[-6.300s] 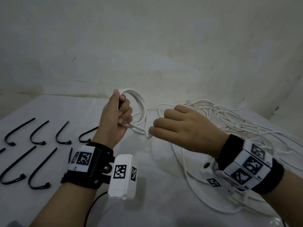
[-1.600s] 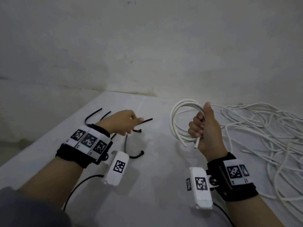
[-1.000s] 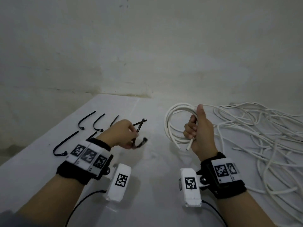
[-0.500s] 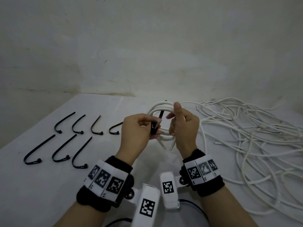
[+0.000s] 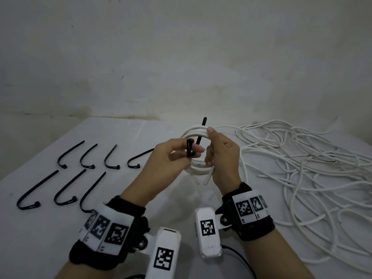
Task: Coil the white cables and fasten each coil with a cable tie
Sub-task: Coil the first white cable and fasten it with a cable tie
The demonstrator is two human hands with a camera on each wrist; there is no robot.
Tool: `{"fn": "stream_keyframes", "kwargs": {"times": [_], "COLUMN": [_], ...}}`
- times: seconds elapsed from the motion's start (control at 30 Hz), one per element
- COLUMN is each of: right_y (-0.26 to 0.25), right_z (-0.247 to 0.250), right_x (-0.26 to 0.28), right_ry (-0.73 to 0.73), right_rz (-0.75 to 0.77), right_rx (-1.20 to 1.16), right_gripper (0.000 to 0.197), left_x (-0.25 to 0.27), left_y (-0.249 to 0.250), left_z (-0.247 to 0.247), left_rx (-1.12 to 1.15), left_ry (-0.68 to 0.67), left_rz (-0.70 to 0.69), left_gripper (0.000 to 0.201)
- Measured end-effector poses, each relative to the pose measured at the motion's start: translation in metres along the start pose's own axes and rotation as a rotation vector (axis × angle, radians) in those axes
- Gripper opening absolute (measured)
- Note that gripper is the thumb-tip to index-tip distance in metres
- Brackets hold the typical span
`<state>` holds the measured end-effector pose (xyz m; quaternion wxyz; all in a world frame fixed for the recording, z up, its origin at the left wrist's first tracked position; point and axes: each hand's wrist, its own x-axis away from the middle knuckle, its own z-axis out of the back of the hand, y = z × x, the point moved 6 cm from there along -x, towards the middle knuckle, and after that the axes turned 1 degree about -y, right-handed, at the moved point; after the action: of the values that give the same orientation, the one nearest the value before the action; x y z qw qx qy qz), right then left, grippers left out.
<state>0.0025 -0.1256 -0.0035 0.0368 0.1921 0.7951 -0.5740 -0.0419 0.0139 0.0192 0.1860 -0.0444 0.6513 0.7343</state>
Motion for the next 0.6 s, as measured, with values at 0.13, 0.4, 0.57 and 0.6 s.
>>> {"fn": "stream_keyframes", "kwargs": {"times": [0.13,0.4,0.57,0.6], "right_y": [-0.001,0.0,-0.003,-0.004], "right_z": [0.002,-0.014,-0.014,-0.015], "right_x": [0.0,0.006,0.005,0.006], "right_ry": [-0.007,-0.193,-0.27,-0.294], "right_rz": [-0.018,-0.088,-0.092,-0.093], "right_rx": [-0.066,-0.087,-0.094,-0.094], "right_gripper": [0.043,0.041,0.02,0.02], "left_x": [0.001,-0.017,-0.026,-0.029], "left_y": [0.012,0.02,0.028,0.029], "left_z": [0.012,0.017,0.026,0.027], "left_rx": [-0.089,-0.153,-0.368,-0.417], "left_ry": [0.041,0.082,0.193,0.206], "left_rz": [-0.104,-0.183,-0.291,-0.31], "left_gripper": [0.018,0.016,0.024,0.028]}}
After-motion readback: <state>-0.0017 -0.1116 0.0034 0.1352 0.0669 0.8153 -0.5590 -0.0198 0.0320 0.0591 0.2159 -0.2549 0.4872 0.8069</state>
